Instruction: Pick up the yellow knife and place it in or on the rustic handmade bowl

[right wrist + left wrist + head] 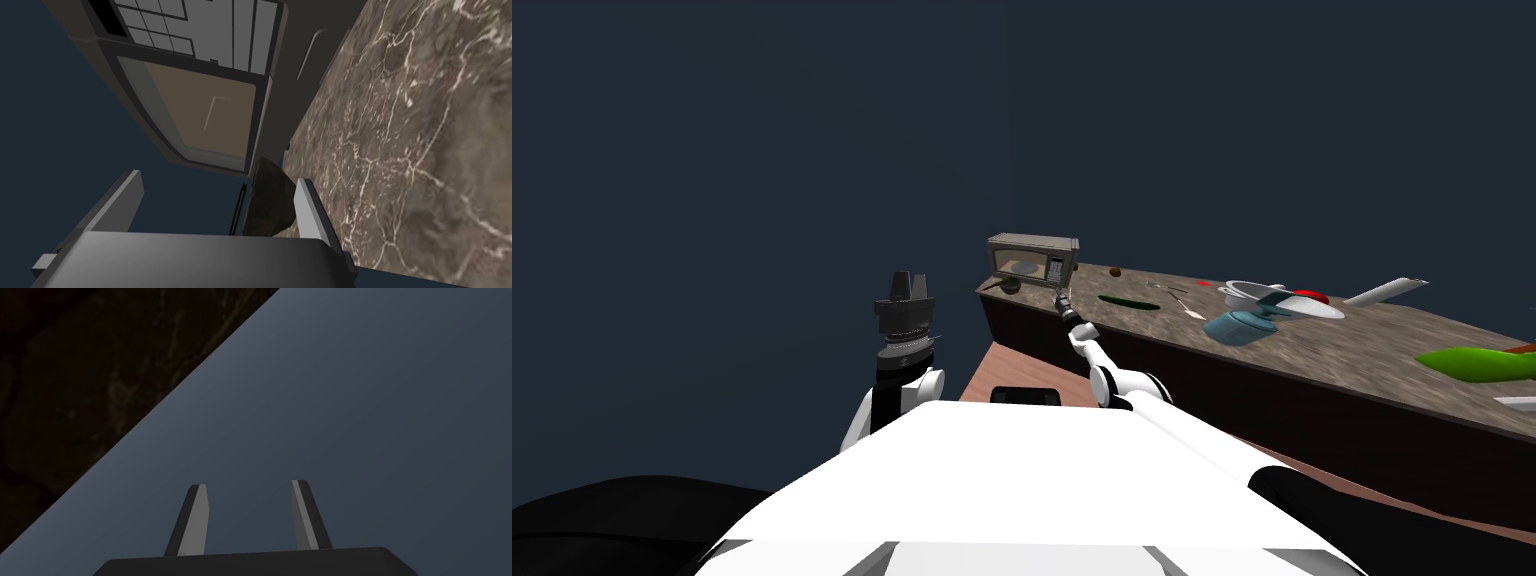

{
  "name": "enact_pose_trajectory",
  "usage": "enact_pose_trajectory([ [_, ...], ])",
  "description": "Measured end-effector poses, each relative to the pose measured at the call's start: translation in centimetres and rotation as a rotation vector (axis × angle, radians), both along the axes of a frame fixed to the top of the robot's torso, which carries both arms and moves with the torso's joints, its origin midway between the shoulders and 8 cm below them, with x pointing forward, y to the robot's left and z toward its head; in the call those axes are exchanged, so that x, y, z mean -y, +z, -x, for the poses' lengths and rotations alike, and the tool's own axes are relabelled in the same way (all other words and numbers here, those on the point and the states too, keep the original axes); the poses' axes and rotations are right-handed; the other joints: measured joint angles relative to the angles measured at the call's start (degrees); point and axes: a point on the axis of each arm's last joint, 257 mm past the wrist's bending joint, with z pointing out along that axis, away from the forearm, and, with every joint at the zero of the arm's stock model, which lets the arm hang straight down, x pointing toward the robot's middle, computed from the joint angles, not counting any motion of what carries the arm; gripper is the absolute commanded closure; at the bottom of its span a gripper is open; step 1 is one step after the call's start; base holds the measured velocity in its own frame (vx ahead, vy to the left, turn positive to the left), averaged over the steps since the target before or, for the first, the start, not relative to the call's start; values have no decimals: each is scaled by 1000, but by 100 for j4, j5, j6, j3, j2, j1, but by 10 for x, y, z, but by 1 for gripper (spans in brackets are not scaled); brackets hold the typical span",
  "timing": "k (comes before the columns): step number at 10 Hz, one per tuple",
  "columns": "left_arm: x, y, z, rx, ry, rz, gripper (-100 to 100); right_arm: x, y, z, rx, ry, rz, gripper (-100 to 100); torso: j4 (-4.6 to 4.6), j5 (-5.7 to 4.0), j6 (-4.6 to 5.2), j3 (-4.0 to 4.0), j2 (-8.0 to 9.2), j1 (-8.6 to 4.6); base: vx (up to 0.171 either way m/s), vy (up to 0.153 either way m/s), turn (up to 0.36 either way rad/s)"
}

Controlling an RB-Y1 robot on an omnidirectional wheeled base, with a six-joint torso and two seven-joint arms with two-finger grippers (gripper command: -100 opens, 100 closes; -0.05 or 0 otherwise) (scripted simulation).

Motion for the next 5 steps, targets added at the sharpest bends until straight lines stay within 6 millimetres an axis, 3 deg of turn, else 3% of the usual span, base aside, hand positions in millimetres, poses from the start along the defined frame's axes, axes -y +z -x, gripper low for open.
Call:
enact_pose_trajectory([
  [5,0,0,0,0,0,0,0,-16,-2,-2,-11,-2,-13,-100,0,1,1,0,0,7,-5,-25,6],
])
